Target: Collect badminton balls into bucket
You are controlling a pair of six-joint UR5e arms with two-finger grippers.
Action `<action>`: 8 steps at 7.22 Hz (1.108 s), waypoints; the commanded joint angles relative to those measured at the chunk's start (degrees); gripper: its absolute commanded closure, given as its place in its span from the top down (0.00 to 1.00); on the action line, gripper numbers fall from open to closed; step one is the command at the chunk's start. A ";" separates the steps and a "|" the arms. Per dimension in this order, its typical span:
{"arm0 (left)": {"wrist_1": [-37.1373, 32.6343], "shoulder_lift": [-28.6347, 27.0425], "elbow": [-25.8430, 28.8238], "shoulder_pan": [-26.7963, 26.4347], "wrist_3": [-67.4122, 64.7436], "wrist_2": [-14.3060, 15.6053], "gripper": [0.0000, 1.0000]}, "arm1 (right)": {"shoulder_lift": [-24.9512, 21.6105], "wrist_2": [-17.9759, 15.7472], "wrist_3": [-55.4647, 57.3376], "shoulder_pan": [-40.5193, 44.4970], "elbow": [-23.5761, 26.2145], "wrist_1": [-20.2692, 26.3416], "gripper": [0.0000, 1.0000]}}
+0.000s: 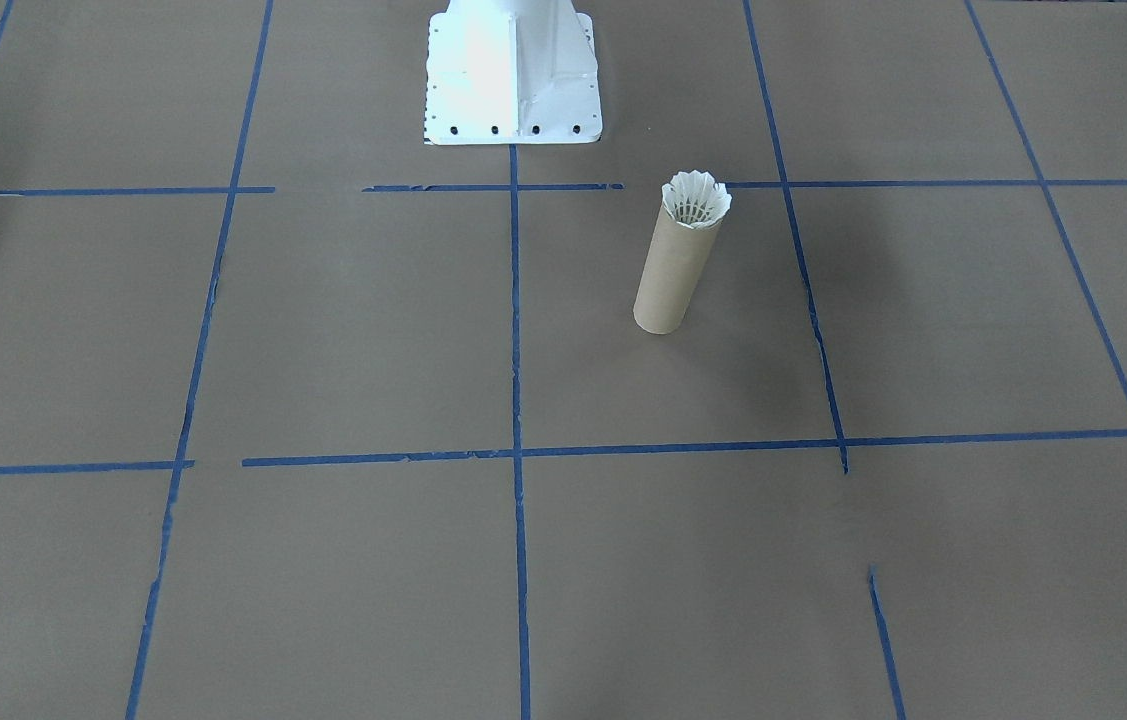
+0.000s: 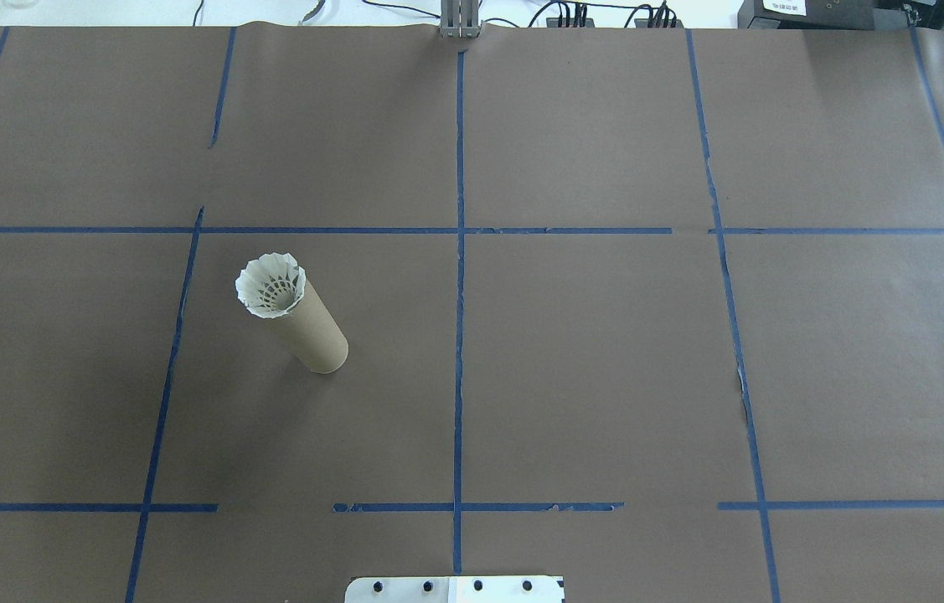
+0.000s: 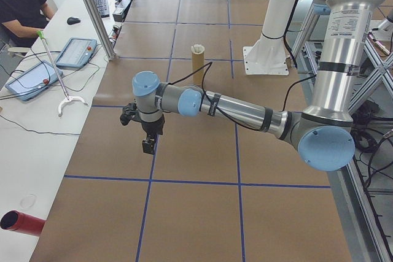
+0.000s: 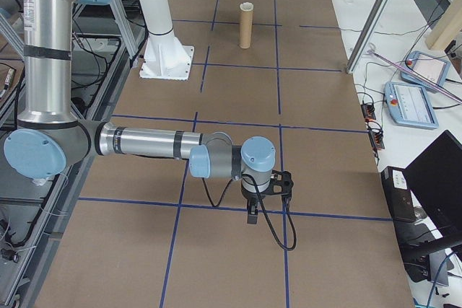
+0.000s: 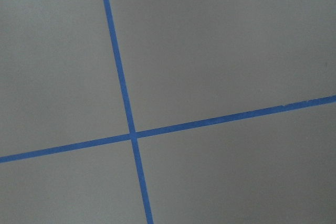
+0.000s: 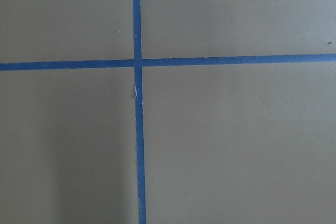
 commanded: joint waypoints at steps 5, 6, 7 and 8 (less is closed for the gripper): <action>-0.01 3.18 6.06 -5.03 5.00 -2.12 1.00 | 0.00 0.04 0.00 0.00 0.00 0.00 1.00; 0.60 3.19 5.97 -4.94 4.73 -3.61 1.00 | 0.00 0.04 0.00 0.00 0.00 0.00 1.00; 0.95 3.36 6.06 -5.03 4.38 -4.32 1.00 | 0.00 0.04 0.00 0.00 0.00 0.00 1.00; 0.96 4.75 5.97 -5.03 4.29 -5.37 1.00 | 0.00 0.04 0.00 0.00 0.00 0.00 1.00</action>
